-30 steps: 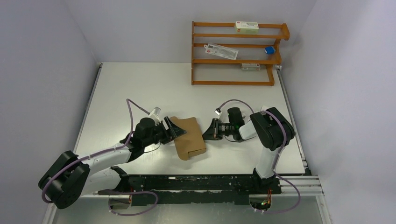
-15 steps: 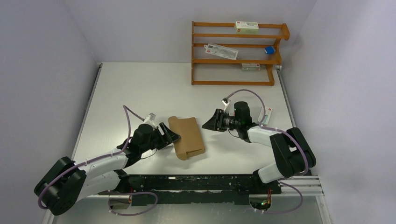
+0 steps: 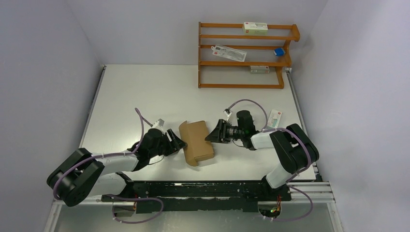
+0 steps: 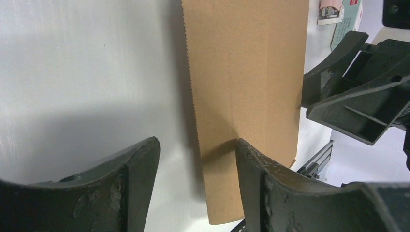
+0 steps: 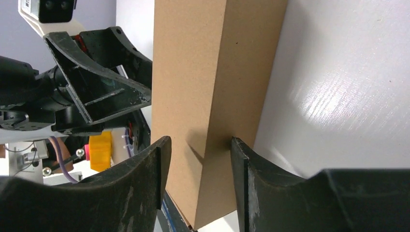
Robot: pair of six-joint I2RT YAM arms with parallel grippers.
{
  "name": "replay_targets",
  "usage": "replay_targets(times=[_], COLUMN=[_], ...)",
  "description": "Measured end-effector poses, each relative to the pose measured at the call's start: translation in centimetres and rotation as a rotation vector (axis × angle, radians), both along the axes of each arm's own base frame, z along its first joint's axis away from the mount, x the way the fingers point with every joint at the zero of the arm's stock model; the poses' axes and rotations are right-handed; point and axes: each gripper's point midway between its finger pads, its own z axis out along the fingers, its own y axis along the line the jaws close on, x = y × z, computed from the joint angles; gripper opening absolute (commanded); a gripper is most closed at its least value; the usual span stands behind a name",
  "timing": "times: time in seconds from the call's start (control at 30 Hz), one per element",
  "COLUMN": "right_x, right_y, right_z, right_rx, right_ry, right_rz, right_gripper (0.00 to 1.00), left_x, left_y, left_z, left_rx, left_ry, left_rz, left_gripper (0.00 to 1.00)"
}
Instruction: Fold the paper box
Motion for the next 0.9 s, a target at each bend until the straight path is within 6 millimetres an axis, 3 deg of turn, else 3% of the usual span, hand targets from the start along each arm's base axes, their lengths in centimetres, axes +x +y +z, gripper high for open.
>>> replay_targets(times=[0.3,0.67,0.9], right_x=[-0.2,-0.6,-1.0], right_y=[0.6,0.7,0.7], right_z=[-1.3,-1.6,-1.5], right_rx=[0.045,0.154,0.208], right_ry=[0.023,0.059,0.089], right_rz=[0.024,0.052,0.059], right_gripper=[0.27,0.22,0.22], left_x=[-0.2,-0.4,-0.7], left_y=[-0.2,-0.1,-0.1], left_z=[0.6,6.4,6.0], left_rx=[-0.022,-0.146,-0.163], left_ry=[-0.013,-0.131,-0.098], left_rz=[-0.014,0.001,0.011], left_gripper=[0.77,0.95,0.9])
